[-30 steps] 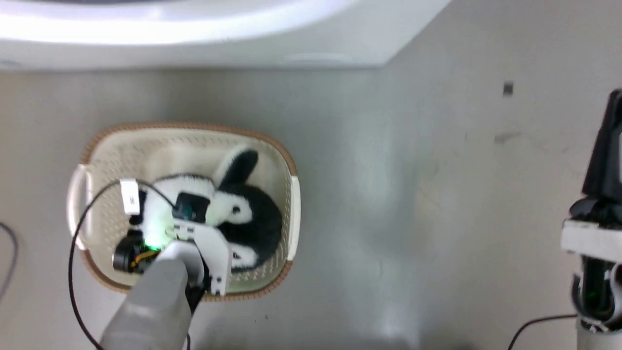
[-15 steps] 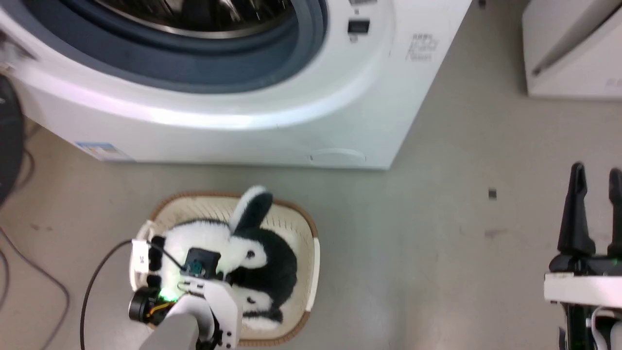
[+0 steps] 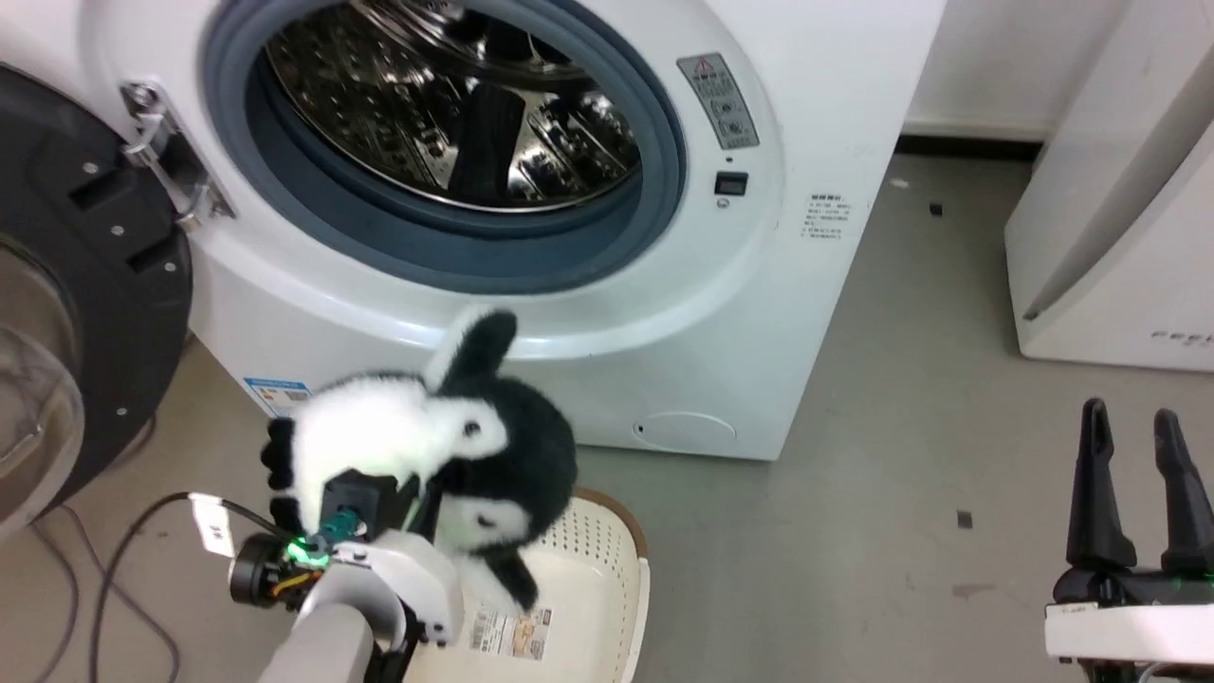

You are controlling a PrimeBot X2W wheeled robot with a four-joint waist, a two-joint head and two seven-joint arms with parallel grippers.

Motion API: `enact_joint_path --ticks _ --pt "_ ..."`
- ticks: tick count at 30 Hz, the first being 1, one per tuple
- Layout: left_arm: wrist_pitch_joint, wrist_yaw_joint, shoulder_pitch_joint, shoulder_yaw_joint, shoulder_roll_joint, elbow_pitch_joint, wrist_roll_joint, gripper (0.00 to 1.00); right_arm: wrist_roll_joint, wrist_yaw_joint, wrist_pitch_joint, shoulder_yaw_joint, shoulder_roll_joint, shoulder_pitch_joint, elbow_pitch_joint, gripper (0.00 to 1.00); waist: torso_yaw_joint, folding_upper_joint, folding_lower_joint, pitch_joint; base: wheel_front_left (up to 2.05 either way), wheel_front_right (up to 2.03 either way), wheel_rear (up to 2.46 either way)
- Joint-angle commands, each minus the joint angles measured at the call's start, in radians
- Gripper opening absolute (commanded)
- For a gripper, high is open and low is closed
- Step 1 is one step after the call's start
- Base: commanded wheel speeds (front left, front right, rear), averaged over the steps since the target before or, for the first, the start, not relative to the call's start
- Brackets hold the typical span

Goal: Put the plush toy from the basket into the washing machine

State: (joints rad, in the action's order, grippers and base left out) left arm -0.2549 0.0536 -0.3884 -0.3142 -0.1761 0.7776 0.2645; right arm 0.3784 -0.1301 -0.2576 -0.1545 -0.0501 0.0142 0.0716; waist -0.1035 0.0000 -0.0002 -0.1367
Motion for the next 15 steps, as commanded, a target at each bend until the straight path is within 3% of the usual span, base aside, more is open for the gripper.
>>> enact_joint_path --ticks 1,8,15 --pt "-0.007 -0.024 0.012 0.036 -0.007 -0.09 -0.011 0.0 0.004 -0.001 -0.004 0.006 0.0 0.021 0.004 1.0 -0.003 0.0 0.0002 0.014 0.0 0.0 0.0" --pt "-0.007 -0.041 -0.038 0.092 -0.021 -0.165 -0.03 0.0 0.001 -0.001 -0.004 0.026 0.0 -0.001 0.021 1.0 0.037 0.0 0.0002 -0.028 0.0 0.0 0.0" --pt "-0.007 -0.048 -0.187 0.136 -0.032 -0.16 -0.048 0.0 -0.01 -0.001 -0.004 0.02 0.0 -0.063 0.045 1.0 0.102 0.0 0.0002 -0.167 0.0 0.0 0.0"
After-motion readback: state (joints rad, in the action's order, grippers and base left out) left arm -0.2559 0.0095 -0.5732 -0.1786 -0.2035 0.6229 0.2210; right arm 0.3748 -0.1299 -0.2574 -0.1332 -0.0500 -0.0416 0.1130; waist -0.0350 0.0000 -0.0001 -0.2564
